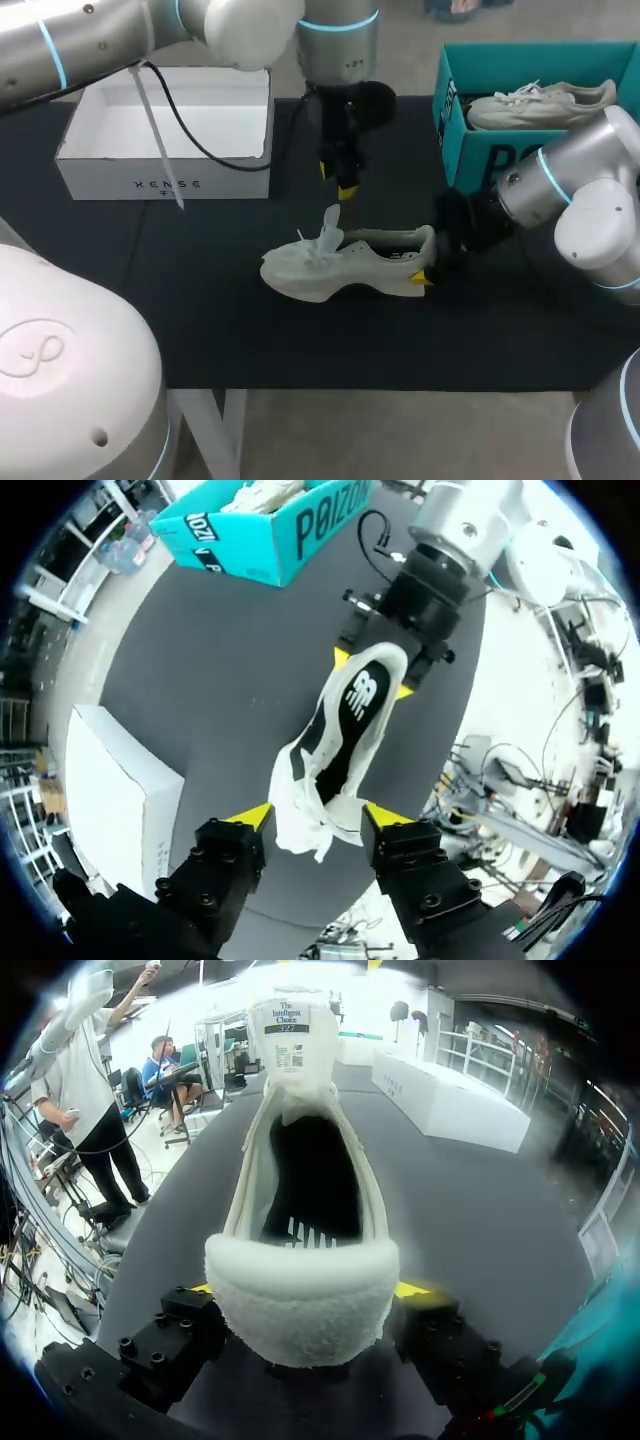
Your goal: Take the shoe out of the shoebox, open the shoe tongue, remove and reinsert the insole, then place the shoe into the shoebox
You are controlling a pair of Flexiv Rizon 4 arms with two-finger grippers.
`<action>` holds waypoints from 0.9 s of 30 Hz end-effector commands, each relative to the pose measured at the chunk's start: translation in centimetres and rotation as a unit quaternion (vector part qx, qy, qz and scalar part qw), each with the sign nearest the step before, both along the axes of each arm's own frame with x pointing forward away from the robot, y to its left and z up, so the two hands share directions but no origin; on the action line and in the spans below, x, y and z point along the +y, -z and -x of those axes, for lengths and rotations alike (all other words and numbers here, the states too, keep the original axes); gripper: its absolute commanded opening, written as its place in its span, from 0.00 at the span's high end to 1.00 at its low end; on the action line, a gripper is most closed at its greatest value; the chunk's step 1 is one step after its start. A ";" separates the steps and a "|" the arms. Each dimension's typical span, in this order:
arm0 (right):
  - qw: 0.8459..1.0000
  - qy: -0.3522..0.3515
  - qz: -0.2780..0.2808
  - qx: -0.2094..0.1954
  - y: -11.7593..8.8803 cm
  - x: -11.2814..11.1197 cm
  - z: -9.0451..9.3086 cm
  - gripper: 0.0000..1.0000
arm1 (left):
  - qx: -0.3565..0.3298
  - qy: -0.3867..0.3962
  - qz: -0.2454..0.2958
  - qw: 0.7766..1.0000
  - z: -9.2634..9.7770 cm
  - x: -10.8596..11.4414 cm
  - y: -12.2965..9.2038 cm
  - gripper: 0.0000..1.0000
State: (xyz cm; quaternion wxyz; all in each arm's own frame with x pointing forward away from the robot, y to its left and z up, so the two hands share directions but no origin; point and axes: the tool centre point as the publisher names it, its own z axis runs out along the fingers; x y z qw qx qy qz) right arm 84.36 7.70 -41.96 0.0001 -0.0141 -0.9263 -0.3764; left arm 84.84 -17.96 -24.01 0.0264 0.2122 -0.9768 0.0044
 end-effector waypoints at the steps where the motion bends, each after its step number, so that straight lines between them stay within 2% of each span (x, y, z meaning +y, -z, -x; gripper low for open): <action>1: 1.000 0.000 0.001 0.000 0.2 0.1 -0.2 1.00 | -0.030 0.317 -0.042 0.947 -0.1 -1.4 0.0 1.00; 5: 1.000 0.000 0.001 0.000 0.2 0.1 -0.2 1.00 | -0.042 0.327 -0.034 0.943 0.8 -2.4 0.9 1.00; 10: 1.000 0.000 0.001 0.000 0.2 0.1 -0.2 1.00 | -0.099 0.341 0.004 0.935 2.1 -3.0 1.9 1.00; 17: 1.000 0.000 0.001 0.000 0.2 0.1 -0.2 1.00 | -0.074 0.314 0.074 0.944 1.3 -2.3 3.7 1.00; 18: 1.000 0.000 0.001 0.000 0.2 0.1 -0.2 1.00 | -0.057 0.296 0.071 0.951 1.2 -2.4 3.9 1.00; 27: 1.000 0.000 0.001 0.000 0.2 0.1 -0.2 1.00 | -0.051 0.299 0.071 0.950 1.0 -2.5 3.9 1.00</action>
